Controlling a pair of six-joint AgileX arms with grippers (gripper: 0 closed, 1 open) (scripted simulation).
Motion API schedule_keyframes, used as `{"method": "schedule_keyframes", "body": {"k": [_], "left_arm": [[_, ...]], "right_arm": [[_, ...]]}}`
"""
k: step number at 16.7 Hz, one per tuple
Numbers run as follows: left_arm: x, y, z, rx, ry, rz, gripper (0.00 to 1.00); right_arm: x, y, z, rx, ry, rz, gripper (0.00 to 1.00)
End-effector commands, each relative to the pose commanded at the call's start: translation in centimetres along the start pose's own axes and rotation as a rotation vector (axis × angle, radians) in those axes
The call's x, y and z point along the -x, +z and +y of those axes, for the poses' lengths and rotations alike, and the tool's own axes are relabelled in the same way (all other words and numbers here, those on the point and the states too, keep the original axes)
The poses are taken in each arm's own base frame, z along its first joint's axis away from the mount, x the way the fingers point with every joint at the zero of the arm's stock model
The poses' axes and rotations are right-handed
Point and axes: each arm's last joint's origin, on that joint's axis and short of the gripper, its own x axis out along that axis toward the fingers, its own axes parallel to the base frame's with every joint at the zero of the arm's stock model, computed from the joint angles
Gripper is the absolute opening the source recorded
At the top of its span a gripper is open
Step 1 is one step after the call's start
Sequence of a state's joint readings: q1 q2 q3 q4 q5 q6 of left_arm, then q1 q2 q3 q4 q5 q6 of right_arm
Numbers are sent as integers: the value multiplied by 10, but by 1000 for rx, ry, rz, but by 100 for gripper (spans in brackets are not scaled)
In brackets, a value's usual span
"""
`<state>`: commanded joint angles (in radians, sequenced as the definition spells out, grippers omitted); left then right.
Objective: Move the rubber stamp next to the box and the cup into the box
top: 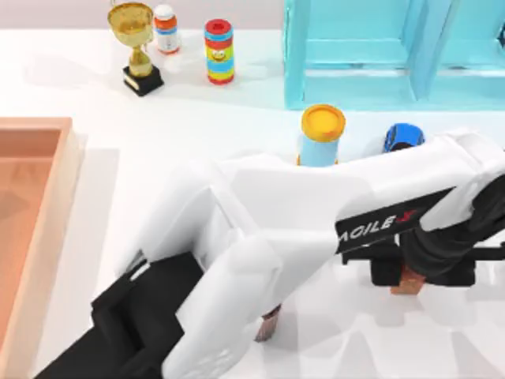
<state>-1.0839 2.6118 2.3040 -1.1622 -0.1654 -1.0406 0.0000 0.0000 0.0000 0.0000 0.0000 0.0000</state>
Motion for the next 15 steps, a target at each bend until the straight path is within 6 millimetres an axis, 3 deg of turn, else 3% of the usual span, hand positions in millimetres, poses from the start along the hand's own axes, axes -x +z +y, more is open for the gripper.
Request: {"method": "schedule_keyframes", "body": {"k": [8, 15], "left_arm": [[1, -2, -1, -5, -1, 0, 0], [30, 9, 25, -4, 4, 7, 0]], "right_arm": [[0, 0, 0, 0, 0, 0, 100], [0, 0, 0, 0, 0, 0, 100]]}}
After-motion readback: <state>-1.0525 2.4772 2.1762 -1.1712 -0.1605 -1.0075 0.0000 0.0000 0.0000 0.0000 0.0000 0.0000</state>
